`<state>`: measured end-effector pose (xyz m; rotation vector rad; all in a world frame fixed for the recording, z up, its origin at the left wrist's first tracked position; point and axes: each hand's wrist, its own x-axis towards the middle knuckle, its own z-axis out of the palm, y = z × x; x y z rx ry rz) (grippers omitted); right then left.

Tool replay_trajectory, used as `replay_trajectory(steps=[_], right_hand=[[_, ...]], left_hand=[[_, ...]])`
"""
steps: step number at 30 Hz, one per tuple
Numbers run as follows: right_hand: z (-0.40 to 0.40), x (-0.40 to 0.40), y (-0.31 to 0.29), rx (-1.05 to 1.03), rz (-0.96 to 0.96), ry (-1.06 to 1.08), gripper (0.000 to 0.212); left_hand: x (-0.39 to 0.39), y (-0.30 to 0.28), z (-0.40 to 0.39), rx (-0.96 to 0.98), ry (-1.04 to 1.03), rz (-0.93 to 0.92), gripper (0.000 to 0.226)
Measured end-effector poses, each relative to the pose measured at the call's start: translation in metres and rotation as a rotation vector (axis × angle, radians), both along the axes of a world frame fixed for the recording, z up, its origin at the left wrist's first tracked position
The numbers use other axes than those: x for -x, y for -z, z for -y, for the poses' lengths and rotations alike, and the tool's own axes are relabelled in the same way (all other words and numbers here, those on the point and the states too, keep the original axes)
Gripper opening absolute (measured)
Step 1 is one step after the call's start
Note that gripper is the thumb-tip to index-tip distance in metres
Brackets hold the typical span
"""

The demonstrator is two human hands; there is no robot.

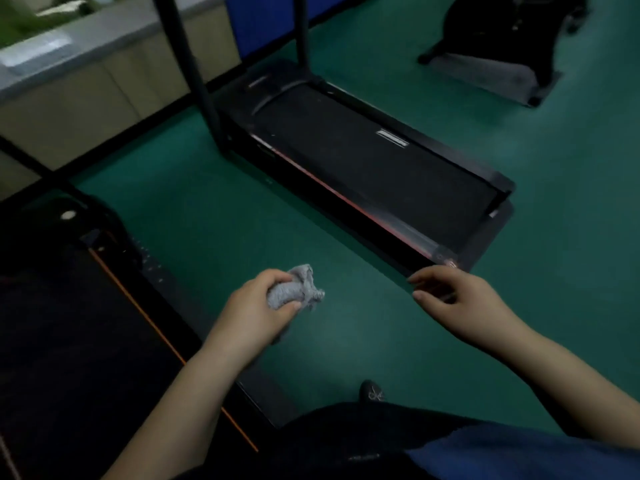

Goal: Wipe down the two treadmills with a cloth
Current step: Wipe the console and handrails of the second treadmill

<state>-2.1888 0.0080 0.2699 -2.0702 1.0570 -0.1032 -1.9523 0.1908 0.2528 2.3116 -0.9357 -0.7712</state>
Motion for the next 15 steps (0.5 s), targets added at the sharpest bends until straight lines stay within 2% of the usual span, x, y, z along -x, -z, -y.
replay_trajectory(steps=[7,15], right_hand=[[0.077,-0.139,-0.006,0.019,0.042,-0.294,0.016],[0.103,-0.298,0.03,-0.004,0.018,-0.537,0.014]], left_hand=[[-0.074,-0.019,-0.007,0.006,-0.35,0.034,0.031],[-0.17,0.01,-0.012,-0.023,-0.579,-0.044,0.031]])
